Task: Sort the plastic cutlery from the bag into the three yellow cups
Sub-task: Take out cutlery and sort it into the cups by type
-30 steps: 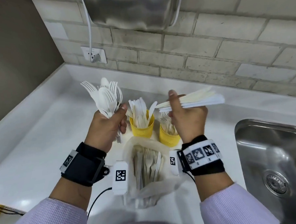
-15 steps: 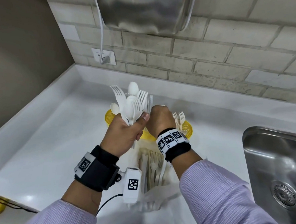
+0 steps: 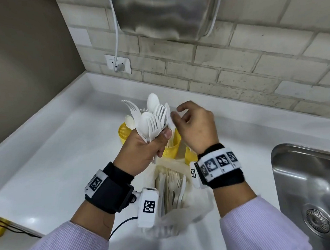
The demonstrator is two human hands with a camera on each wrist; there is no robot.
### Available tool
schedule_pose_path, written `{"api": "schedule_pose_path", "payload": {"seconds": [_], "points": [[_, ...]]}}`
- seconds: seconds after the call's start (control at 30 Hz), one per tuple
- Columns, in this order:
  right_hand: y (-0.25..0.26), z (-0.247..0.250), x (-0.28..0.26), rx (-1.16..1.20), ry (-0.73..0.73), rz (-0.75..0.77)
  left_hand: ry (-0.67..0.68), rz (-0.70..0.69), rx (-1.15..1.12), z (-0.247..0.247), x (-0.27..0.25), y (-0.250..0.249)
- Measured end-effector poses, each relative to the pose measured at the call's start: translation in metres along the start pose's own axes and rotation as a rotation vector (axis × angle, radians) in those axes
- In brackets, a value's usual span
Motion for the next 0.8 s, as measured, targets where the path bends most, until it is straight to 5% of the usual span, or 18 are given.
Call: {"api": "schedule_pose_path", "payload": {"seconds": [0.1,0.23,0.43,0.8], "points": [[0.003,0.026,-0.02,0.418,-0.021,0.049,0.01,-0.089,0.089,-0.006,-0.002,-0.005],[-0.002,0.041,-0.046,0.612,0.172,0.095,0.064,-0.203,0.202,-0.019,-0.001,-0.008],[-0.014,0.054,-0.071,0.711,0.33,0.167,0.113,-0.22,0.203,-0.026,0.001,0.007],[-0.006,0.06,-0.075,0.622,0.264,0.22,0.08,-0.182,0.24,-0.028,-0.001,-0.007]]}}
Point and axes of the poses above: each hand's wrist, its own x-axis towards the middle knuckle, its own z-axis out of the back of the hand, y = z × x, the point moved 4 cm from there along x, towards the middle knuckle, and after that the axes turned 10 degrees about -z, right-handed, at the moved point
